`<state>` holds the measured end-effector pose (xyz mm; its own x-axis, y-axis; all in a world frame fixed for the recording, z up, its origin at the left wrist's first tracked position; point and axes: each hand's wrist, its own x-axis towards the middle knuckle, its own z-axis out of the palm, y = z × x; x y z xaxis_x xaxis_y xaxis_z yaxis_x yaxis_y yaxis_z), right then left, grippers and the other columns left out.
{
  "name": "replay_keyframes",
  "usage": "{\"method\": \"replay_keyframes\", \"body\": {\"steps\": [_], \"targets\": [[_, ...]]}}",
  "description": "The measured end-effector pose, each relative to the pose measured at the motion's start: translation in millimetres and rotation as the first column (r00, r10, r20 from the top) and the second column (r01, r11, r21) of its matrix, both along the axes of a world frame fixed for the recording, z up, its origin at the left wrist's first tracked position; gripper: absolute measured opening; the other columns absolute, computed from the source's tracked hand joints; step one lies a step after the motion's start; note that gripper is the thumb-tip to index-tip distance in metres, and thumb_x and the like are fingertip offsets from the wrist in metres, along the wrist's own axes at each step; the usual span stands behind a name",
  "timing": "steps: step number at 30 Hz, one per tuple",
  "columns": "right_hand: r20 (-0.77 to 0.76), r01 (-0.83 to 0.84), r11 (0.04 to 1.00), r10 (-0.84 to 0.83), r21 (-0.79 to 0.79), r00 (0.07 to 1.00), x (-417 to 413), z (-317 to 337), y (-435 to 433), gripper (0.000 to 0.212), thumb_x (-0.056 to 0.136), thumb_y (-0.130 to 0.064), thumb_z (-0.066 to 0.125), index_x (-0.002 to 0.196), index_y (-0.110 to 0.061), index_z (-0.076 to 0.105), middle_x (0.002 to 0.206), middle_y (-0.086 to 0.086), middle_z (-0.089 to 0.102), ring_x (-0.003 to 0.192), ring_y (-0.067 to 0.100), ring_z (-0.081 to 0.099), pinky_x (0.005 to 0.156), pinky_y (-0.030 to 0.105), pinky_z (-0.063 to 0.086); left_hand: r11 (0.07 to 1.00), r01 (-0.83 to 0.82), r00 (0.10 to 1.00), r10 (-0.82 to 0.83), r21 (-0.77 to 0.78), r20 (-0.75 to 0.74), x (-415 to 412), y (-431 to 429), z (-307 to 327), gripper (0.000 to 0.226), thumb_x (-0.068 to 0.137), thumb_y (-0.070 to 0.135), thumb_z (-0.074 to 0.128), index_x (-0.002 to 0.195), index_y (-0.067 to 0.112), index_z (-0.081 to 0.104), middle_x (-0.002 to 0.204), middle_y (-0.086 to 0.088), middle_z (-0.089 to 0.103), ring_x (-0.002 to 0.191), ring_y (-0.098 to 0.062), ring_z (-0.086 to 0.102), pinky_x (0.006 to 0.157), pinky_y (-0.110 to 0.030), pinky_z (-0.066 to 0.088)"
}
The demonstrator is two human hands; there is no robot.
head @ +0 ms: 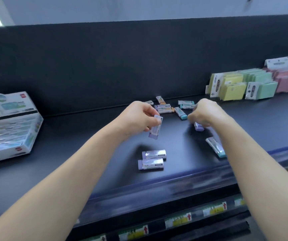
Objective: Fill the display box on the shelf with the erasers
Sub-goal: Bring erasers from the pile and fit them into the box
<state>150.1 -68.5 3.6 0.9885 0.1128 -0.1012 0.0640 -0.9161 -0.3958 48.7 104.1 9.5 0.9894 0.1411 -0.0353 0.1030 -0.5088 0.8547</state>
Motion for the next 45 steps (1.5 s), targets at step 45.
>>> {"method": "replay_keyframes", "body": {"steps": [45], "targets": [[-0.092,-0.244,0.784,0.357,0.571,0.930,-134.6,2.6,446.3,0.012,0.084,-0.011,0.069,0.092,-0.003,0.066,0.089,0.013,0.073,0.075,0.024,0.074,0.073,0.040,0.061,0.907,-0.328,0.945,0.320,0.264,0.073,-175.5,365.3,-18.0,0.020,0.070,0.027,0.080,0.088,0.020,0.075,0.089,0.002,0.066,0.090,-0.018,0.056,0.078,-0.029,0.046]]}}
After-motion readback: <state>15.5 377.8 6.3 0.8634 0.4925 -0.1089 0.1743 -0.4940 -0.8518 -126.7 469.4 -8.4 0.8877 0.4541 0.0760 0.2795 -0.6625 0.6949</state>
